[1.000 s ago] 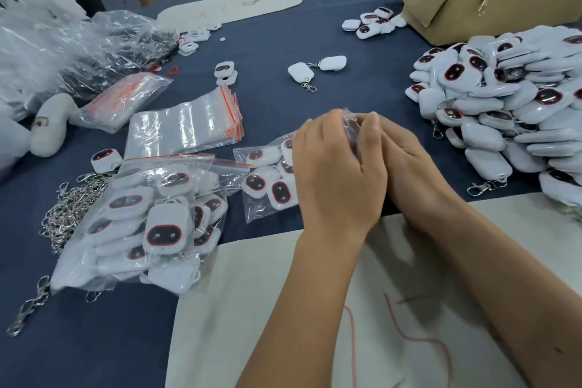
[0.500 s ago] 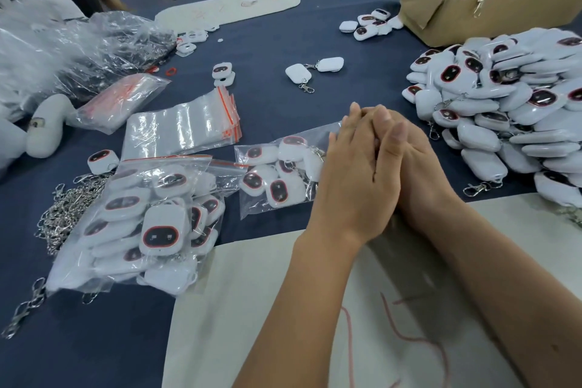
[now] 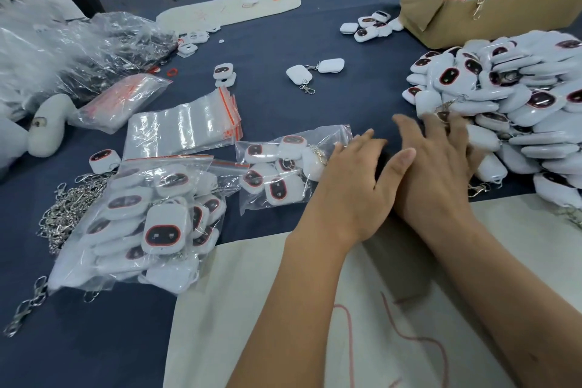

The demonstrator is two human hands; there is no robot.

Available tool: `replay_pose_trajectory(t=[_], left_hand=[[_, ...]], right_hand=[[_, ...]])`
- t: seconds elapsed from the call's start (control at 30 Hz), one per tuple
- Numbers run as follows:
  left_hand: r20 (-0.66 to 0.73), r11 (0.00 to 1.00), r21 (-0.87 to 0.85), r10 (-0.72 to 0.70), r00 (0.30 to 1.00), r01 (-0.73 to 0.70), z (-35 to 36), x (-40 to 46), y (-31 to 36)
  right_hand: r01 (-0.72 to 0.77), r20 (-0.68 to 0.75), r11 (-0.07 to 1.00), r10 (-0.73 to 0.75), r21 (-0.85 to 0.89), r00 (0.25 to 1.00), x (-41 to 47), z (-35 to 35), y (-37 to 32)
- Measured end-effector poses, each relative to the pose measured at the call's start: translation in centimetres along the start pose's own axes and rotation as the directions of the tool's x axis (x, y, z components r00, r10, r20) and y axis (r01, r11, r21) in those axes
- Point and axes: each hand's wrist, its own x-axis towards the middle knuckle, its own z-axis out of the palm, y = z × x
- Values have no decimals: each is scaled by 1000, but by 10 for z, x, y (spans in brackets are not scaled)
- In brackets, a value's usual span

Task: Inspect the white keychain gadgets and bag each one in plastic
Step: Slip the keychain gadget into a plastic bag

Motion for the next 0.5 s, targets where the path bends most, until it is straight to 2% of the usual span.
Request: replay_pose_trajectory(t=[0.07,0.17,0.23,0.27,0.4,0.5], left_hand=[[-17,1000,11,-6,1000,6,-3,1,-4],[-23,1000,26,-9,1000,9,-7,2,-8],[-24,999,51,-15,1000,17,-7,2,-10],[-29,998,66,-17,999,19,-6,3,-11],[-95,994,101,-19,995,28,-4,3,-13],[-105,999,40,-30,994,35,-7,4,-15]], right_hand=[[58,-26,997,-56,48,998,-1,1,2],[33,-140,980,-5,198,990,-1,0,1],[15,-200,987,17,160,980,-1,-1,0],[10,-194,992,16,129,981,1,-1,0],[-13,3,1000,13,-9,1000,5,3,3],[90,-26,996,-90,14,996,5,6,3]])
